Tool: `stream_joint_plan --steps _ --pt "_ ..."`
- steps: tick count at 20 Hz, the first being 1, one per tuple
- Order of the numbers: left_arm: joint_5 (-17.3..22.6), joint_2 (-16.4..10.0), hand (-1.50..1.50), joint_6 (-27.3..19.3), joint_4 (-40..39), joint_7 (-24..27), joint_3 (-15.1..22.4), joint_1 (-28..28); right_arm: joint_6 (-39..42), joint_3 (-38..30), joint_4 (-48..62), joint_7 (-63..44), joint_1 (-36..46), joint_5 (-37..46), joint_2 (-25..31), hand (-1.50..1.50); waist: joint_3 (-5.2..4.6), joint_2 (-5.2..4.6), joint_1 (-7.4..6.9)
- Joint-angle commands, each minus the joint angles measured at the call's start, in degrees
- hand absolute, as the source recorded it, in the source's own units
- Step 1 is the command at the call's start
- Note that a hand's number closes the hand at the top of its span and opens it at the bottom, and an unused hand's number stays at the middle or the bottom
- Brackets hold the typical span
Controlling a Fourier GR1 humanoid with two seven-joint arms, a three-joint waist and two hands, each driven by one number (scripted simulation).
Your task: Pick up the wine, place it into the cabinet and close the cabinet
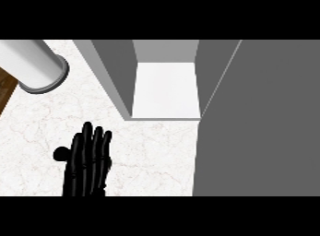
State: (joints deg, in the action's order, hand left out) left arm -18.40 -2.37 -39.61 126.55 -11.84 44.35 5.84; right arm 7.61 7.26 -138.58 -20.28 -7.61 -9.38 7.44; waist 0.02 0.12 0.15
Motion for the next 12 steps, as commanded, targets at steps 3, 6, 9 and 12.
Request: stream_joint_plan --steps 3,6,9,12 --pt "-6.3 2.2 -1.5 -5.4 1.4 -6.3 6.2 -2.7 -0.6 -0.5 -6.4 -5.2 -0.4 -1.7 0.4 -1.5 0.01 0.04 0.05" --pt "-8.0 2.2 -1.5 -5.5 3.9 -8.0 7.1 -0.4 -1.4 -3.1 -6.5 -8.6 4.4 -4.1 1.4 -1.5 0.0 0.1 -0.26" --pt "-11.5 2.2 -1.5 -7.1 5.3 -13.7 6.5 -4.0 -3.7 1.5 -3.4 -7.7 5.7 2.0 -1.3 -1.5 0.02 0.06 -0.29" --pt "-15.5 2.2 -1.5 -5.9 9.0 -16.3 7.9 -0.7 -3.9 0.6 -3.6 -9.2 6.9 1.3 -0.8 -1.5 0.01 0.12 -0.53"
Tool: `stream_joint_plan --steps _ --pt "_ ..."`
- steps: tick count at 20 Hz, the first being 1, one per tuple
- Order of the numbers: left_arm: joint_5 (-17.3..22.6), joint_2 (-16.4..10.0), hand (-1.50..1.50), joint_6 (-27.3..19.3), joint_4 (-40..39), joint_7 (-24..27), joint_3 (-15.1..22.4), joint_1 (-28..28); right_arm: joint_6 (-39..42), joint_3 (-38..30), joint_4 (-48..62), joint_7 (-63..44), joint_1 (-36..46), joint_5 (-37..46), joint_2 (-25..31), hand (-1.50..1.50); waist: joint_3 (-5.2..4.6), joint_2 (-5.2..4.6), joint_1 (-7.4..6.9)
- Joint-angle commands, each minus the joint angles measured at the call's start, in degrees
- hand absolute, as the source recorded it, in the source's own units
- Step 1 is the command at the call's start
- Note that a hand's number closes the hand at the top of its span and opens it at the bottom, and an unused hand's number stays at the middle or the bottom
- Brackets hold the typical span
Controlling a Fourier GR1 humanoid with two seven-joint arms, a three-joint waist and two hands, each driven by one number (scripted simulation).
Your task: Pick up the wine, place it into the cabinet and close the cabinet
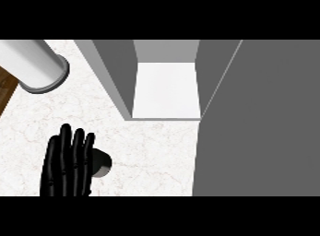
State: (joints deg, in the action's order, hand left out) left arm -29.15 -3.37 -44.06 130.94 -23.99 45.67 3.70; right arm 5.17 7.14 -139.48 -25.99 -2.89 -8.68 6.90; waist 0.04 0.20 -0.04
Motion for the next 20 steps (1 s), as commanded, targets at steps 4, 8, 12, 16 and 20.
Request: stream_joint_plan --steps 4,8,12,16,20 --pt "-3.8 1.0 -1.5 1.5 8.0 -6.4 1.1 1.5 -3.1 3.5 -10.4 -6.2 -1.9 3.1 -1.0 -1.5 -0.05 0.04 0.18" --pt "-3.6 -3.0 -1.5 1.2 12.2 -5.5 1.2 5.8 -2.5 2.1 -7.5 -4.1 -1.8 2.0 -1.4 -1.5 -0.04 0.0 -0.02" --pt "-1.6 -5.3 -1.5 1.2 14.5 -5.8 -1.4 7.8 -1.5 0.4 -9.2 -4.1 -1.9 0.1 -0.4 -1.5 -0.06 0.08 -0.07" --pt "1.7 -6.8 -1.5 0.6 14.1 -3.7 -5.3 8.0 -2.2 0.0 -7.0 -6.0 1.9 0.7 -0.2 -1.5 -0.11 -0.02 -0.22" --pt "5.5 -9.3 -1.5 0.7 15.8 -3.5 -7.5 10.4 -2.6 -1.1 -6.9 -6.5 2.9 0.3 -0.1 -1.5 -0.13 0.01 -0.25"
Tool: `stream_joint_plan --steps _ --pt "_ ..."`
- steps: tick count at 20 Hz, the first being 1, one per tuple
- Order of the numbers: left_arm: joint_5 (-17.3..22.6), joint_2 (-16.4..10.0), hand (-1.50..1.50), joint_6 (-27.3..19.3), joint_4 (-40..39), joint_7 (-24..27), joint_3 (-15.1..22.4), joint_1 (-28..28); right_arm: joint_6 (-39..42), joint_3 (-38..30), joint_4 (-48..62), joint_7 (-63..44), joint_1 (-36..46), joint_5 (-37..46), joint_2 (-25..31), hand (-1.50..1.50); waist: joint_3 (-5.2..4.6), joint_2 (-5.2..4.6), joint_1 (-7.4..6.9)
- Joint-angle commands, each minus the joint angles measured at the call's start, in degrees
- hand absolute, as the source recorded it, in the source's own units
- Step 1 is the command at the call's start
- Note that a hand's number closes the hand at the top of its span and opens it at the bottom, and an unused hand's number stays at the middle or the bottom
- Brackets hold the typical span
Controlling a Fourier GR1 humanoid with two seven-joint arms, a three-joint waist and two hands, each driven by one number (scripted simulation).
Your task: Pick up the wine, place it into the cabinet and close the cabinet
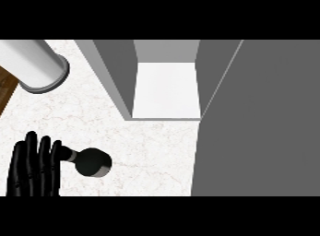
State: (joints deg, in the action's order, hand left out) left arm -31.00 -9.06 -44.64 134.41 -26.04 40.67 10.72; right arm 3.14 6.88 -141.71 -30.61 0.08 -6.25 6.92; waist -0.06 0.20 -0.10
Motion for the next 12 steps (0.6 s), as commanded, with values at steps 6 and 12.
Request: stream_joint_plan --steps 6,12 --pt "13.8 -3.1 -1.5 -1.0 7.5 3.0 -2.9 6.2 0.4 -2.2 -3.5 -1.9 0.1 -4.2 0.0 -1.5 -0.07 0.03 -0.2" --pt "26.9 -4.7 -1.5 3.1 4.4 7.5 -11.3 6.5 -0.7 2.7 -7.5 -5.8 -0.1 -0.1 -0.9 -1.5 -0.11 -0.02 0.04"
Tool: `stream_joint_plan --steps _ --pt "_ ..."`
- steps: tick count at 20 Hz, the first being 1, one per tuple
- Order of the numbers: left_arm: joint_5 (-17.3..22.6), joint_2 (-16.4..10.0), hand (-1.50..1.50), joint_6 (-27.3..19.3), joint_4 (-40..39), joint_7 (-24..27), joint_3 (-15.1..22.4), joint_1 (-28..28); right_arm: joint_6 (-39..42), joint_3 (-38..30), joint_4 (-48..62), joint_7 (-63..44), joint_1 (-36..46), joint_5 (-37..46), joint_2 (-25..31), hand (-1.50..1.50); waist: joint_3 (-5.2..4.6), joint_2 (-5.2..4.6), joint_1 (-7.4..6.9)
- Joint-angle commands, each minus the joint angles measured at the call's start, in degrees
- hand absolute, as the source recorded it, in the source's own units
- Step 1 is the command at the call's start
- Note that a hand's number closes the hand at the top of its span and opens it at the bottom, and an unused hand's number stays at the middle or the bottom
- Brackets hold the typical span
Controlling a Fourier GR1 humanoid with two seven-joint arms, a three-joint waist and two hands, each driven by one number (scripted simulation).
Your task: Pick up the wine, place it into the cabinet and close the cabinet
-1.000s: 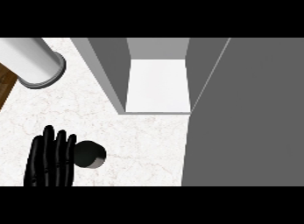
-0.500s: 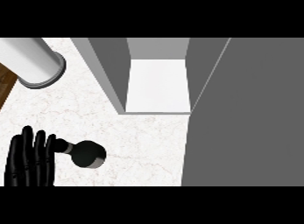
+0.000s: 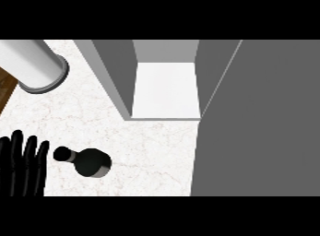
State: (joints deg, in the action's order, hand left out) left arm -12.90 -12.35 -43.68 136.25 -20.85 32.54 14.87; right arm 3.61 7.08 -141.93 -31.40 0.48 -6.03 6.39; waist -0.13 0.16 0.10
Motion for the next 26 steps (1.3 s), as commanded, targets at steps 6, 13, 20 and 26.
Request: stream_joint_plan --steps 6,13,20,26 --pt "20.0 -0.1 -1.5 8.7 -6.5 13.7 -9.7 5.2 -2.4 -2.6 -8.1 -9.7 4.4 -4.9 0.9 -1.5 -0.01 -0.05 -0.16" --pt "29.3 1.7 -1.5 16.9 -17.7 27.8 -19.1 7.7 1.3 -6.2 -5.8 -3.9 0.7 -7.8 1.4 -1.5 0.1 -0.08 -0.09" --pt "30.8 3.8 -1.5 20.5 -26.6 32.9 -21.6 5.1 -0.8 0.2 -6.9 -5.9 1.4 -0.2 -0.9 -1.5 0.1 -0.1 0.03" --pt "33.5 3.4 -1.5 27.6 -31.9 40.6 -23.0 10.7 2.3 -1.3 -8.6 -2.1 -5.1 -3.4 -0.7 -1.5 0.14 -0.02 0.08"
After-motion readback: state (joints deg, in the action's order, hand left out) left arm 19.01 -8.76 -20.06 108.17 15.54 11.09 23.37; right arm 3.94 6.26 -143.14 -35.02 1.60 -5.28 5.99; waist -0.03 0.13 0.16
